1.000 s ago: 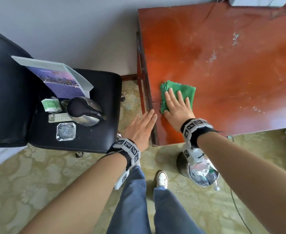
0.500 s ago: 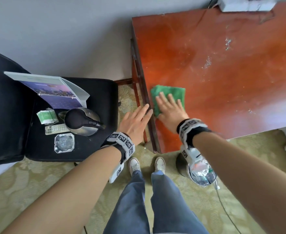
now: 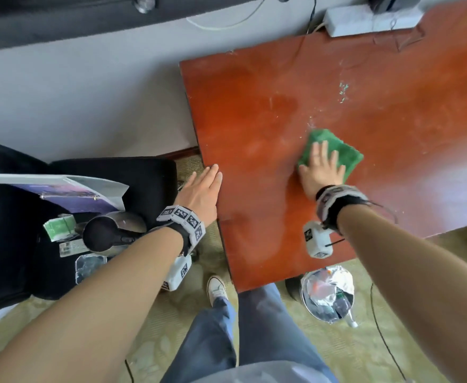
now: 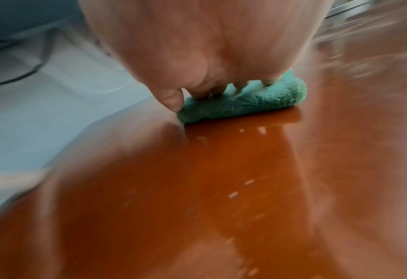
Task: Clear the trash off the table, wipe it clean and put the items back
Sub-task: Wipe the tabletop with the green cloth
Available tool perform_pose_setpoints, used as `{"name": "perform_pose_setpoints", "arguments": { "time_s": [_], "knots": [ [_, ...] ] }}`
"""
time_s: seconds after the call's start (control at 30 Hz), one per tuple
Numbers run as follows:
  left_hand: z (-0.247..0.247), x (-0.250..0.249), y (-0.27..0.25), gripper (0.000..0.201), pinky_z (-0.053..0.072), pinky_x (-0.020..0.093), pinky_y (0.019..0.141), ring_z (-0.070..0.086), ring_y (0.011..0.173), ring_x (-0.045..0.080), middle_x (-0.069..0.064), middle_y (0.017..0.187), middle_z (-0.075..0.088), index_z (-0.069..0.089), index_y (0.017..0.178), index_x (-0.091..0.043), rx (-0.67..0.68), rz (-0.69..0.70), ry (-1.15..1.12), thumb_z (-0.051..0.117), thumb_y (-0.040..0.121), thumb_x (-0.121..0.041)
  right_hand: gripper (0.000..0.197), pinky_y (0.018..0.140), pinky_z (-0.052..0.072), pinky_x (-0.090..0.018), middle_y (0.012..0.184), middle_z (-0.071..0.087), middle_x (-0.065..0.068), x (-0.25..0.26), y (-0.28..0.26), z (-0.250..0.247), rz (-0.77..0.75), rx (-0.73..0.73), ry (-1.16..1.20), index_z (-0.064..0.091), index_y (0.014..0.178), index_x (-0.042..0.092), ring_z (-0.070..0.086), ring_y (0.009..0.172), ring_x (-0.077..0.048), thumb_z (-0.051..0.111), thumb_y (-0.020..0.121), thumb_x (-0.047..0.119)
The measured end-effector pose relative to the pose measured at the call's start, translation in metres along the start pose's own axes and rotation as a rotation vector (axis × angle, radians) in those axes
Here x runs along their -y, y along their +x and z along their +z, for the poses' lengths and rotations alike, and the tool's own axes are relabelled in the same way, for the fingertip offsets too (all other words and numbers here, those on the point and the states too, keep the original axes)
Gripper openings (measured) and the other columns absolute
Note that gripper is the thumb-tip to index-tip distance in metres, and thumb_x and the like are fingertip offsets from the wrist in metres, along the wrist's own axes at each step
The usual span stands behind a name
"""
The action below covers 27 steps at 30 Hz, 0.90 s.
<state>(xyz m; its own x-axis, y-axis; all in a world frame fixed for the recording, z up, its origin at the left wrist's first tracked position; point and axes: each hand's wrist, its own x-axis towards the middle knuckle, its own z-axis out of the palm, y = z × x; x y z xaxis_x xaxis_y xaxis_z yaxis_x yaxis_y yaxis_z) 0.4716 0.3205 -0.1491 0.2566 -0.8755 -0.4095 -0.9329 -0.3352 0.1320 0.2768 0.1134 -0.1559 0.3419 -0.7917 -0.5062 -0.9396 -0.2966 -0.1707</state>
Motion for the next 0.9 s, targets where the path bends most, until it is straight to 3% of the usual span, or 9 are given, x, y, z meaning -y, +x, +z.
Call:
{"name": "perform_pose_setpoints", "arguments": {
  "time_s": [0.13,0.2,0.27,0.4,0.53,0.6,0.77,0.83,0.9],
  "knots": [
    [-0.020,-0.004,0.042,0.073,0.010,0.037,0.125,0.010,0.153,0.021,0.009,0.166,0.004,0.015,0.157,-0.006,-0.008,-0.068,-0.037,0.050,0.093,-0.007,0.067,0.122,-0.003,-0.050,0.165,-0.013,0.007,0.061,-0.022,0.019,-0.602,0.150,-0.221,-0.004,0.158,0.025,-0.010,0.152,-0.024,0.030,0.102,0.039],
    [-0.029,-0.004,0.054,0.068,0.015,0.034,0.124,0.016,0.151,0.020,0.008,0.166,0.009,0.021,0.155,-0.006,-0.032,-0.107,-0.067,0.048,0.094,-0.006,0.066,0.122,-0.003,-0.048,0.164,-0.013,0.010,0.062,-0.010,0.017,-0.731,0.181,-0.287,-0.005,0.158,0.028,-0.011,0.152,-0.021,0.030,0.103,0.038],
    [-0.034,-0.004,0.057,0.062,0.023,0.031,0.120,0.024,0.149,0.019,0.003,0.165,0.013,0.029,0.153,-0.009,-0.057,-0.143,-0.099,0.048,0.094,-0.005,0.068,0.122,0.000,-0.049,0.164,-0.012,0.009,0.038,0.026,0.000,-0.596,0.109,-0.257,-0.004,0.158,0.030,-0.009,0.152,-0.022,0.034,0.102,0.038],
    [-0.031,-0.008,0.052,0.065,0.037,0.032,0.114,0.024,0.149,0.018,-0.003,0.166,0.006,0.024,0.154,-0.014,-0.043,-0.189,-0.165,0.046,0.094,-0.002,0.067,0.121,0.003,-0.051,0.165,-0.008,0.005,-0.047,0.092,-0.063,-0.073,-0.016,-0.015,0.001,0.158,0.026,-0.005,0.152,-0.027,0.035,0.102,0.037],
    [-0.022,-0.012,0.052,0.070,0.042,0.034,0.111,0.016,0.152,0.016,0.000,0.167,0.001,0.019,0.156,-0.010,-0.040,-0.207,-0.179,0.051,0.094,-0.006,0.070,0.120,0.002,-0.055,0.166,-0.009,0.002,-0.045,0.104,-0.072,0.080,-0.017,0.056,-0.002,0.158,0.023,-0.006,0.152,-0.031,0.034,0.100,0.037],
    [-0.019,-0.011,0.051,0.072,0.035,0.036,0.117,0.015,0.152,0.018,0.004,0.167,0.002,0.019,0.156,-0.008,-0.042,-0.208,-0.168,0.054,0.093,-0.010,0.073,0.120,-0.001,-0.056,0.165,-0.011,0.001,-0.002,0.093,-0.051,-0.073,-0.033,-0.047,-0.004,0.158,0.021,-0.007,0.151,-0.031,0.035,0.099,0.037],
    [-0.014,0.005,0.048,0.075,0.013,0.040,0.125,0.010,0.153,0.023,0.012,0.166,0.002,0.016,0.156,-0.004,-0.002,-0.096,-0.055,0.053,0.094,-0.023,0.069,0.122,0.000,-0.053,0.165,-0.011,0.005,0.114,0.040,0.002,-0.827,0.118,-0.387,-0.006,0.158,0.023,-0.008,0.152,-0.026,0.031,0.101,0.037],
    [-0.013,0.016,0.047,0.074,0.014,0.042,0.124,0.010,0.153,0.023,0.012,0.166,0.003,0.017,0.157,-0.005,0.003,-0.082,-0.051,0.050,0.094,-0.024,0.068,0.122,0.000,-0.050,0.165,-0.012,0.007,0.128,0.052,-0.001,-0.927,0.109,-0.461,-0.007,0.158,0.025,-0.008,0.152,-0.023,0.031,0.102,0.034],
    [-0.012,0.026,0.046,0.073,0.012,0.043,0.124,0.006,0.153,0.021,0.009,0.167,-0.002,0.012,0.158,-0.009,0.014,-0.067,-0.060,0.046,0.096,-0.024,0.070,0.122,0.001,-0.050,0.165,-0.013,0.008,0.123,0.085,-0.014,-0.804,0.053,-0.406,-0.008,0.157,0.027,-0.009,0.152,-0.023,0.034,0.101,0.030]
  ]
}}
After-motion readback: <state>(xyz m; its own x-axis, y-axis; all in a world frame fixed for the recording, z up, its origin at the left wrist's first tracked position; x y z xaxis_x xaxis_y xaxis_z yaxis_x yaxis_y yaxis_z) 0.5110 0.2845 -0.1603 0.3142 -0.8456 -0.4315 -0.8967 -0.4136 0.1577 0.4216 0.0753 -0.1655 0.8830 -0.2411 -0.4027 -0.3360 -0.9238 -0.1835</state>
